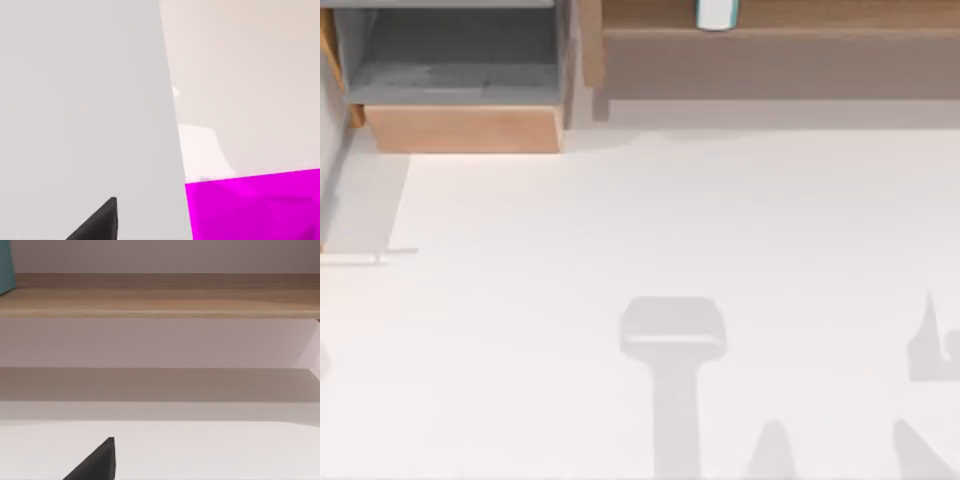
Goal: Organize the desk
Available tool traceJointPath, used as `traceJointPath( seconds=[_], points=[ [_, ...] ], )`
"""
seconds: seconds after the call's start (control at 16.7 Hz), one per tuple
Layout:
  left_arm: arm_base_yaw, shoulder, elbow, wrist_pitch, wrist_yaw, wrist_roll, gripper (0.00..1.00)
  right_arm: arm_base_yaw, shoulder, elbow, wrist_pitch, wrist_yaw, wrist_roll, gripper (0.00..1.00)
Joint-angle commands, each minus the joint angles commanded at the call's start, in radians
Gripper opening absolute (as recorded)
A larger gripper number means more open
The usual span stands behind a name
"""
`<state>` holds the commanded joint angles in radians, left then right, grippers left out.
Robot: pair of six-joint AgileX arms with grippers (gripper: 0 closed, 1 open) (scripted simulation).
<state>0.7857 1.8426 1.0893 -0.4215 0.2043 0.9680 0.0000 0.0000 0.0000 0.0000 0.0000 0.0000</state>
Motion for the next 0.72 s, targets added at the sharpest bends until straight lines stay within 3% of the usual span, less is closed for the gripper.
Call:
traceJointPath(
  seconds=[0.72],
  points=[
    [0.043, 0.115, -0.321, 1.154, 0.272, 0.323, 1.0, 0.0, 0.0, 0.0, 0.0, 0.0, 0.0, 1.0]
  ],
)
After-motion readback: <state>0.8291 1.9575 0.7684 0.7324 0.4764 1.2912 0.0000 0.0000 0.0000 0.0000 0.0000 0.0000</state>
